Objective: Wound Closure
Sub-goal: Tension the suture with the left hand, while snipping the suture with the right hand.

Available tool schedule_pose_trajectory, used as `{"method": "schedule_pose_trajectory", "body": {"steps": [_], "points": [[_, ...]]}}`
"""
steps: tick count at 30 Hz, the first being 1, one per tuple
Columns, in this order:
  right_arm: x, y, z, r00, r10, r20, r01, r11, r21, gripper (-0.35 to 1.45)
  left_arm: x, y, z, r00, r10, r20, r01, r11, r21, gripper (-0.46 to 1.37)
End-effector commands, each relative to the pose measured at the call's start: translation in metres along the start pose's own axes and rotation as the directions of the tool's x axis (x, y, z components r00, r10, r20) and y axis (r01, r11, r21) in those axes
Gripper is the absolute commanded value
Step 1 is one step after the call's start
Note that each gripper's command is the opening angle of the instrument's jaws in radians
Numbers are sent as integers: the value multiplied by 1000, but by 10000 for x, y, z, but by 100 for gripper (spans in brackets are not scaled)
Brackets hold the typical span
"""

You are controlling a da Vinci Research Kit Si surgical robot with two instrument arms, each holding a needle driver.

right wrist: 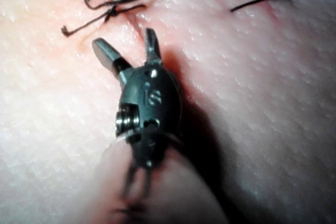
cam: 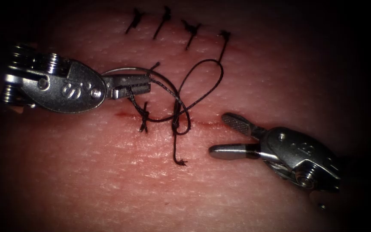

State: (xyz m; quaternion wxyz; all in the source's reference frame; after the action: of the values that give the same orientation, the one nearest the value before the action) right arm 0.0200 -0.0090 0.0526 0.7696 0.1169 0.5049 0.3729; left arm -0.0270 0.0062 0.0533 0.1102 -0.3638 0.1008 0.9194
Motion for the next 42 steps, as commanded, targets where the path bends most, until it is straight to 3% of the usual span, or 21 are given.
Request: {"method": "schedule_pose_trajectory", "body": {"steps": [1,4,8,24,32,42], "points": [[1,1,0,1000,-2,-2,2,1000,5,111,0,0,0,1000,0,-1,0,1000,1,-35],[2,1,0,1000,-1,-5,1,1000,5,111,1,-4,0,1000,2,-11,-2,1000,5,-35],[3,1,1,1000,0,-5,0,1000,3,112,6,-27,-9,999,25,-22,-24,999,44,-35],[3,-3,15,1000,0,-8,0,1000,-9,113,4,-123,-106,1000,-14,25,11,995,95,-35],[9,-6,31,1000,7,-4,-7,1000,-25,113,14,-134,-139,999,-19,43,15,996,86,-35],[20,-11,59,997,29,77,-24,998,-64,121,53,-140,-174,998,-8,67,4,998,69,-35]]}}
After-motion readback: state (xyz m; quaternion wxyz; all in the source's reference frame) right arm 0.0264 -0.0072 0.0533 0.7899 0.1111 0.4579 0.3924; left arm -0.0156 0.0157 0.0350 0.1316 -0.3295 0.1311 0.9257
